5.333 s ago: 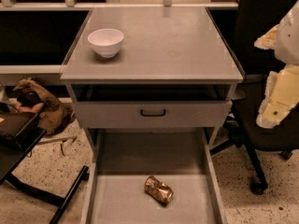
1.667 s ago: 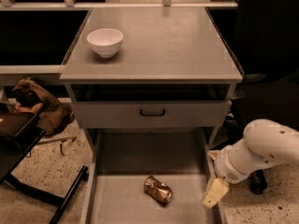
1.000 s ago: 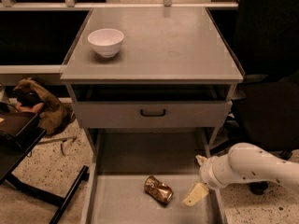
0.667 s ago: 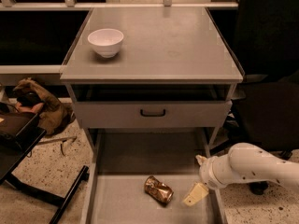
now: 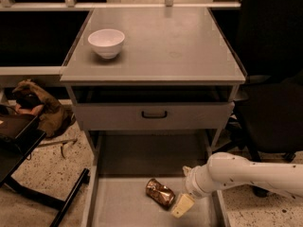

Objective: Pick orange can from middle drawer and place on counter

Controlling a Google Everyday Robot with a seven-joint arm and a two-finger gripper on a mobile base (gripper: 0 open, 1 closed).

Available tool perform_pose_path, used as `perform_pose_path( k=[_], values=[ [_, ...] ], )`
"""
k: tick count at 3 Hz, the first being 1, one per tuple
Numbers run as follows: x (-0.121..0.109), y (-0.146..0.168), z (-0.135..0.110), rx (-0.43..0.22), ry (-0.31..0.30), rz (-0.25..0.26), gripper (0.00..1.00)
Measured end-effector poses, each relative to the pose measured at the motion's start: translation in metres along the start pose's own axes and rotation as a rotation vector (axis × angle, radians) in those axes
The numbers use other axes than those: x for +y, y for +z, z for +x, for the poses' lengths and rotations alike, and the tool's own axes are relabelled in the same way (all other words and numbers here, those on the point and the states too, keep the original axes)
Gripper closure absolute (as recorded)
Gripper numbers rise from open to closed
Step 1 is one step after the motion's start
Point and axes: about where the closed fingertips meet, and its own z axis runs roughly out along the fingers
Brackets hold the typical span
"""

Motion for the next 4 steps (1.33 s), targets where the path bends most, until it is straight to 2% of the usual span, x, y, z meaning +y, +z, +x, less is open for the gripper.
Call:
perform_pose_path(
  k=[1, 2, 3, 4],
  values=[
    [0.01, 0.024, -0.004, 0.01, -0.012, -0.021, 0.0],
    [0.011, 0.045, -0.012, 0.011, -0.018, -0.019, 0.0],
    [0.005, 0.066, -0.021, -0.024, 0.004, -0.023, 0.0],
    [-0.003, 0.086, -0.033, -0.079, 0.046, -0.048, 0.0]
  ],
)
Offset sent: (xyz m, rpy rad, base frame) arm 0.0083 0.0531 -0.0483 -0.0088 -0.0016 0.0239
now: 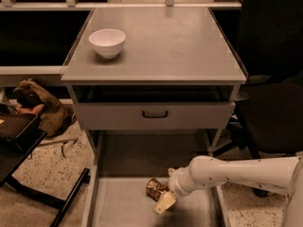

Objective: Pick orange can from middle drawer and place on counter

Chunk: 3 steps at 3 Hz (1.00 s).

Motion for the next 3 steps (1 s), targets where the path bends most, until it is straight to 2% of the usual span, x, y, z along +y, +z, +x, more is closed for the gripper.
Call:
perform_pose_path(
  k=[1, 3],
  values=[
    [0.0, 0.003, 0.002, 0.004, 0.0, 0.013, 0.0],
    [-0.025, 0.038, 0.033, -0.04, 0.068, 0.033, 0.0]
  ],
)
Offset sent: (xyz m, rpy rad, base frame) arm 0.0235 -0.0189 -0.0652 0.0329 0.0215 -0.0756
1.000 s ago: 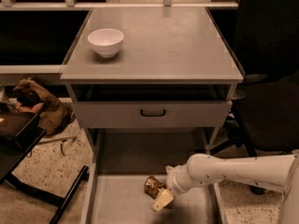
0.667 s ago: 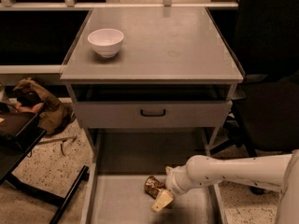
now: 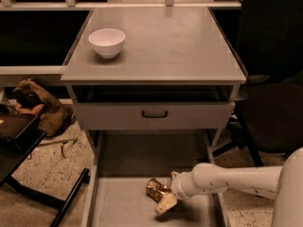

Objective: Pick orange can from middle drawer and place on counter

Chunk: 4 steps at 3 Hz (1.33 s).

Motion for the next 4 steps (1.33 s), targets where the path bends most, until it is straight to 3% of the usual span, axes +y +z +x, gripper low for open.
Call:
perform_pose_path(
  k=[1, 4],
  values=[
    [-0.0052, 0.0121, 0.0065, -0.027, 0.017, 0.026, 0.18],
    [-0.0047, 0.005, 0.0012, -0.028, 0.018, 0.027, 0.88]
  ],
)
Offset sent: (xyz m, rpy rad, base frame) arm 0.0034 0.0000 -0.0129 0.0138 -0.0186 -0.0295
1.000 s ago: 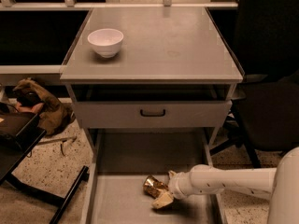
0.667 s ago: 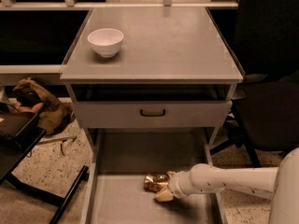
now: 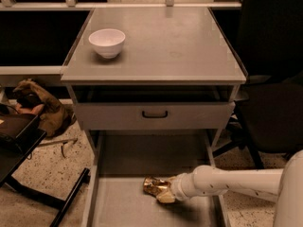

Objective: Pick orange can from middle drawer and place on counter

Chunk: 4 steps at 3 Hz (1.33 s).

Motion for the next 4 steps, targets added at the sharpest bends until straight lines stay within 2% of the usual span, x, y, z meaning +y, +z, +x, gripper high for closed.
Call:
perform_pose_path(
  k=[1, 2, 3, 4],
  values=[
    [0.003, -0.02, -0.032, -0.032, -0.027, -0.028, 1.0],
    [0.01, -0.058, -0.093, -0.097, -0.084, -0.081, 1.0],
    [0.027, -0.087, -0.146, -0.146, -0.157, -0.136, 1.0],
    [0.027, -0.087, -0.146, -0.146, -0.157, -0.136, 1.0]
  ],
)
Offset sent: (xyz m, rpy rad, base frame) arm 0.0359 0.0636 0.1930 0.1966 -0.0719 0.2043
